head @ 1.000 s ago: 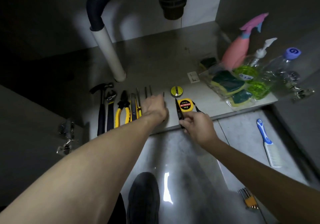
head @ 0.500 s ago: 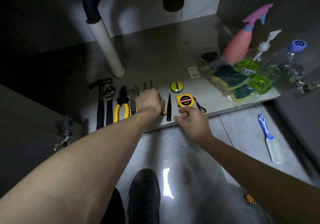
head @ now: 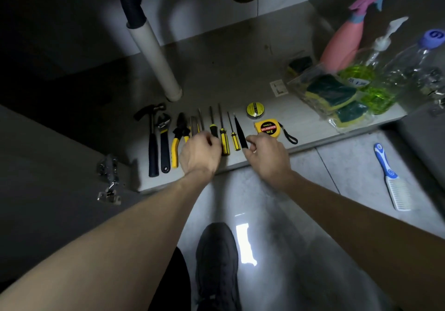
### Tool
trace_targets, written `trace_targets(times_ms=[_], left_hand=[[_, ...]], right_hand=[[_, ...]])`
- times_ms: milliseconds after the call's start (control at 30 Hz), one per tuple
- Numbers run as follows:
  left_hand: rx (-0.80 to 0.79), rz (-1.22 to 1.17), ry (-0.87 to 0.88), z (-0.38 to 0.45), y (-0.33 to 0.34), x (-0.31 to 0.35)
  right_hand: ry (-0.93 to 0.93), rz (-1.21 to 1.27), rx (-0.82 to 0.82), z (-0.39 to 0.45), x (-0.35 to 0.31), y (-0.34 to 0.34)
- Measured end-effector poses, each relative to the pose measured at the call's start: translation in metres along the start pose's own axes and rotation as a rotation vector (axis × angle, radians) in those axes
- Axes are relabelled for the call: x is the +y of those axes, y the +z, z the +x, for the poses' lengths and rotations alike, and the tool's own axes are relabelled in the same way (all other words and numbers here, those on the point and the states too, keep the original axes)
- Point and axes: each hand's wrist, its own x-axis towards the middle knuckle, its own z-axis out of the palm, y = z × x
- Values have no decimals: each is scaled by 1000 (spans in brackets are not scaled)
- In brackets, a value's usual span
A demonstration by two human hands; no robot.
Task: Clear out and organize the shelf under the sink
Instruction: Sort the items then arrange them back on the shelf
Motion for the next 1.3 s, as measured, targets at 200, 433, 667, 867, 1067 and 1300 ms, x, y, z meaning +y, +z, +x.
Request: trace_targets(times_ms=[200,433,667,867,1067,1300], left_hand=[[-21,-59,58,-54,0,-18],[-483,6,271,-131,33,-12],[-929,198,447,-231,84,2],[-992,251,401,-299,100,-21],[-1015,333,386,-332,104,-56],[-1038,372,463,-352,110,-77]], right_hand=[[82,172,6,-40,18,-15],[209,29,-230,-163,113,-43],[281,-225,-273,-269,191,-71],[259,-256,-365,-296,204,-71],[-52,-245,-554,-323,184,-45],[-405,-196,-782,-357,138,4]])
